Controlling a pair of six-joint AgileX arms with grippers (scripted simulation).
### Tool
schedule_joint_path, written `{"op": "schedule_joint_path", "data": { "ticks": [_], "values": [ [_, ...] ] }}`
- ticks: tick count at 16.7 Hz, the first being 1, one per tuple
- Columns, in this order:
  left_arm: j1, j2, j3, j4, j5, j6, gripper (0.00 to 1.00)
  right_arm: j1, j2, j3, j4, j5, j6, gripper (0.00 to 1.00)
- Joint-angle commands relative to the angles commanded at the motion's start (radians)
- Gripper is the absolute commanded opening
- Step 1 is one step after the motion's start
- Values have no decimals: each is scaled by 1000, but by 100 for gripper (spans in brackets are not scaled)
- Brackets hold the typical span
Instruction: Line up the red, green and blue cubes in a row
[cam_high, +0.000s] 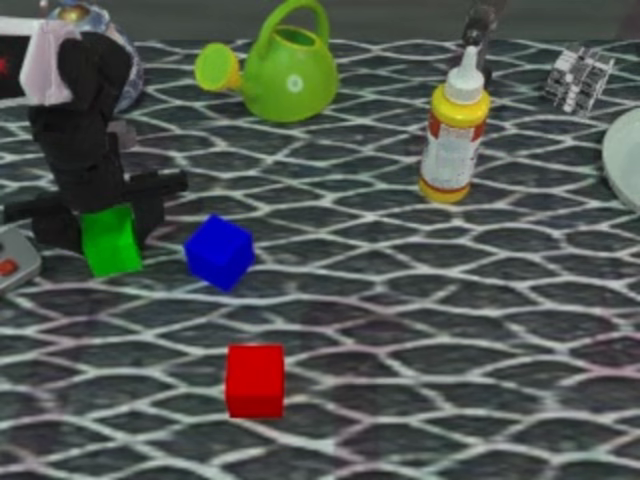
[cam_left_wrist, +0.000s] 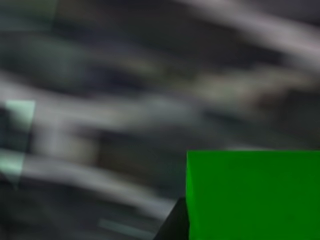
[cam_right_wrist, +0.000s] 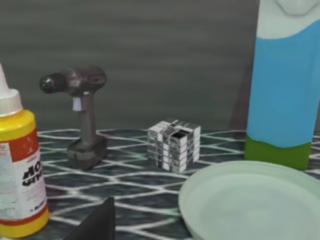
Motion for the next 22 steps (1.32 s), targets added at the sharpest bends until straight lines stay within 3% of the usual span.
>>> {"op": "schedule_joint_path", "data": {
  "ticks": [4,9,15,18,22],
  "values": [
    [3,-15,34,-43,-1,1,0,0,0,0,0,0,0,100],
    [18,-73,144,-221,-1,-1,0,0,0,0,0,0,0,100],
    [12,-81,156,-238,-2,-1,0,0,0,0,0,0,0,100],
    [-57,-86,156,-243,-2,-51,0,0,0,0,0,0,0,100],
    [-267,-106,142,-257,-2,-197,0,0,0,0,0,0,0,100]
  ]
}}
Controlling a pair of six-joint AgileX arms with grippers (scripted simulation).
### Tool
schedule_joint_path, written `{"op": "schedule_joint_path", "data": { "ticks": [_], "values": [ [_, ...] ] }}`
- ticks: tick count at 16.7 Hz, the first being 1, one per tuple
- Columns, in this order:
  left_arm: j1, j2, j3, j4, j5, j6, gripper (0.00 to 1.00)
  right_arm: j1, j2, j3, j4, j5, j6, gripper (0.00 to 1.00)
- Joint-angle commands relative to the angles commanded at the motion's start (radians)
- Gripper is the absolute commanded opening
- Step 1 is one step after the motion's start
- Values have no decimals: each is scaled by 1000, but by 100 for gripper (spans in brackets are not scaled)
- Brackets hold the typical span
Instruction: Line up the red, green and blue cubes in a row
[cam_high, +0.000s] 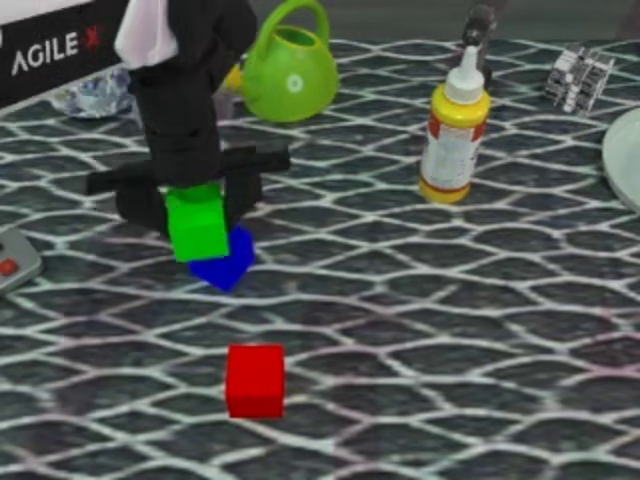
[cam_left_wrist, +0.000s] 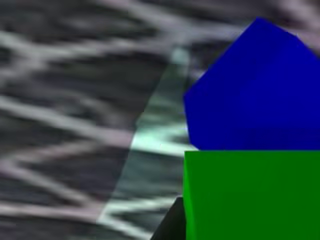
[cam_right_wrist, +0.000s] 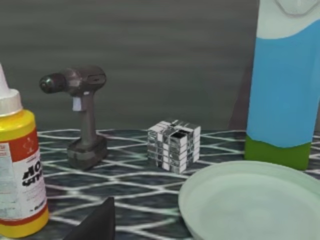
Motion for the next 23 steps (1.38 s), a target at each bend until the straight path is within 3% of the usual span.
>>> {"op": "schedule_joint_path", "data": {
  "ticks": [5,8,15,23],
  "values": [
    [-317,-42,-31,-13,1,-208,0,0,0,0,0,0,0,100],
    [-422,-67,-45,-12,0,-287,0,0,0,0,0,0,0,100],
    [-437,-65,-60,6,0,-297,0,0,0,0,0,0,0,100],
    [-441,-5,-231,240,0,-302,0,0,0,0,0,0,0,100]
  ]
}}
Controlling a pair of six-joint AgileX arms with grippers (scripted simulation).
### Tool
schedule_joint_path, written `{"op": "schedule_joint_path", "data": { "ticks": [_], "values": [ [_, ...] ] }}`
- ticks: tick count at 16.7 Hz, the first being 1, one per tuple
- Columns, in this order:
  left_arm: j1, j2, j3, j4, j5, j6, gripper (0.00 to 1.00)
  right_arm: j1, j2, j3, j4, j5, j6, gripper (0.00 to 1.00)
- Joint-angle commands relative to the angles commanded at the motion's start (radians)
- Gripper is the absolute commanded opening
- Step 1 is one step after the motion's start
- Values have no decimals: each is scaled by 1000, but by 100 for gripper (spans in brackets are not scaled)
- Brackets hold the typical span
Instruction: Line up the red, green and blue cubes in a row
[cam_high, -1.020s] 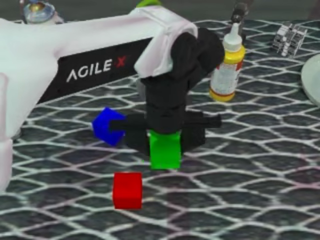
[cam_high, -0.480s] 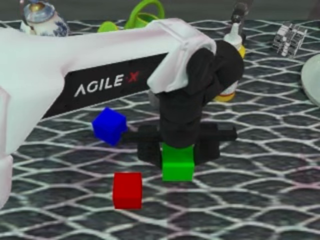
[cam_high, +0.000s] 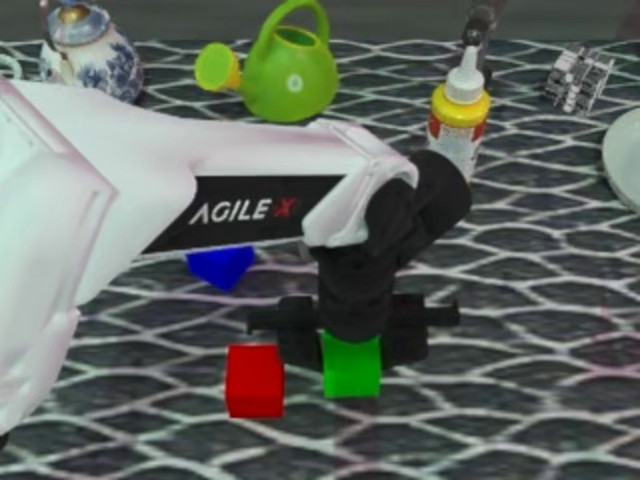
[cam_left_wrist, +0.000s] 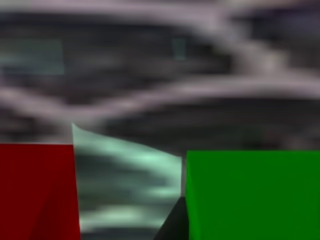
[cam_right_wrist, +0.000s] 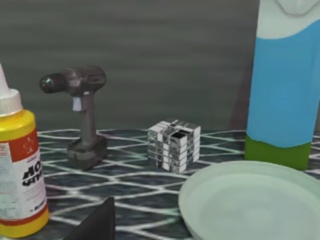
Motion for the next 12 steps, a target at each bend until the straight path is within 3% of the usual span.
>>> {"op": "schedule_joint_path", "data": {
  "ticks": [3,12],
  "values": [
    [0,0,0,0,0,0,0,0,0,0,0,0,0,100],
    [0,0,0,0,0,0,68,0,0,0,0,0,0,100]
  ]
}}
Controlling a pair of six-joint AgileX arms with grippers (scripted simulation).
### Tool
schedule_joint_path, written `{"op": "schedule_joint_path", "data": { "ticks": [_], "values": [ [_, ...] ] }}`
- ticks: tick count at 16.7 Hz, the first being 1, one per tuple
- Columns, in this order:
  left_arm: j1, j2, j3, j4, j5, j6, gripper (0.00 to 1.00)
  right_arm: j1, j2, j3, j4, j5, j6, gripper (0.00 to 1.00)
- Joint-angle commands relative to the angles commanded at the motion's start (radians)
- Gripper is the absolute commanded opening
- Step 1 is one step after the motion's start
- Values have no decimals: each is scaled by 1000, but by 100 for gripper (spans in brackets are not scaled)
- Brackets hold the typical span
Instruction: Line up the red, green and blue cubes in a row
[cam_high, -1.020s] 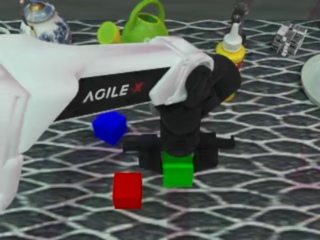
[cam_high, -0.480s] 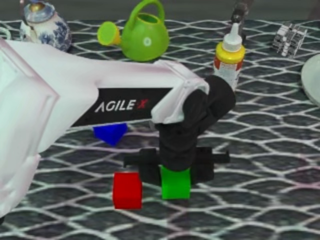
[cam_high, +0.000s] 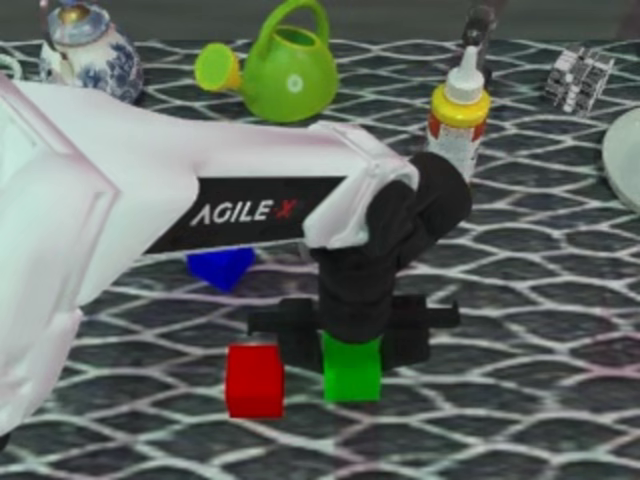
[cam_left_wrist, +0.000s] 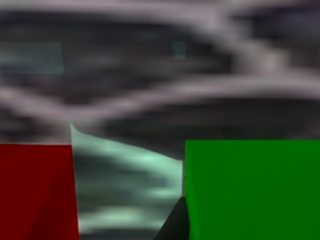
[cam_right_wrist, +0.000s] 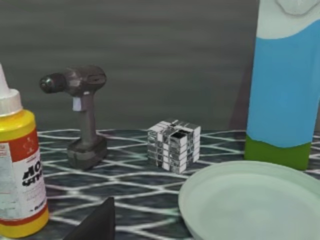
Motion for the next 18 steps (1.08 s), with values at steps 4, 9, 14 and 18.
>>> {"op": "schedule_joint_path", "data": {
  "ticks": [4,9,14,18],
  "values": [
    [0,0,0,0,0,0,98,0,0,0,0,0,0,100],
    [0,0,0,0,0,0,100,0,0,0,0,0,0,100],
    [1,-1,4,-4,0,0,100,0,0,0,0,0,0,100],
    [9,-31,85,-121,0,-4,100,0,0,0,0,0,0,100]
  ]
}}
